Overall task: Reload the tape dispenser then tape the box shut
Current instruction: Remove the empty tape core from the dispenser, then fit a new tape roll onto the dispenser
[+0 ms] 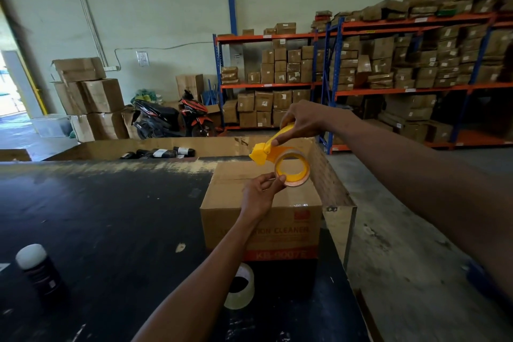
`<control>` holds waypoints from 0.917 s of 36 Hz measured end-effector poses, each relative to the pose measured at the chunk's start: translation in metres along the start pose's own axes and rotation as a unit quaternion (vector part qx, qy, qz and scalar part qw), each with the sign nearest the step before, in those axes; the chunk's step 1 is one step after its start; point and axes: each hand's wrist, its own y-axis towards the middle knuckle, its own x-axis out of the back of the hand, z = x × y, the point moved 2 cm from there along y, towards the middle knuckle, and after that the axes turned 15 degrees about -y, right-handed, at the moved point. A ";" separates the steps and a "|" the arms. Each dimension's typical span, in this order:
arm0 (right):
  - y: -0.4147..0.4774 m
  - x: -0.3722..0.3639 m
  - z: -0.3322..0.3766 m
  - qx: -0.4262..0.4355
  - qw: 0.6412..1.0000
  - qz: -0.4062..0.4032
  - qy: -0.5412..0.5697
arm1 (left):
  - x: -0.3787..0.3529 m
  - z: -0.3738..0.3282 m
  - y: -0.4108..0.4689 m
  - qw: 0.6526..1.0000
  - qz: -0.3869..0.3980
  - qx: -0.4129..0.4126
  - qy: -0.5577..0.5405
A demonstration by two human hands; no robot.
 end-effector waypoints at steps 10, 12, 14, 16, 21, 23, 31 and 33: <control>-0.005 -0.009 -0.012 -0.018 0.999 -0.024 -0.010 | 0.003 0.018 -0.026 0.993 0.088 0.083 -0.004; -0.007 -0.011 -0.014 -0.024 0.999 -0.022 0.008 | 0.006 0.034 -0.038 0.984 0.121 0.126 0.031; -0.008 -0.014 -0.016 -0.024 0.999 -0.020 0.017 | 0.008 0.053 -0.050 0.969 0.148 0.190 0.049; -0.007 -0.016 -0.015 -0.020 0.999 -0.017 0.018 | 0.008 0.074 -0.060 0.944 0.173 0.280 0.038; -0.009 -0.016 -0.011 -0.010 1.000 -0.006 0.019 | 0.004 0.123 -0.077 0.910 0.159 0.364 0.116; -0.010 -0.017 -0.009 -0.006 1.000 -0.005 0.029 | 0.004 0.142 -0.083 0.906 0.128 0.379 0.141; -0.008 -0.030 -0.001 -0.001 0.999 -0.002 0.036 | 0.008 0.193 -0.095 0.878 0.056 0.333 0.339; -0.010 -0.031 0.000 0.006 1.000 -0.001 0.027 | 0.005 0.197 -0.097 0.870 0.038 0.325 0.369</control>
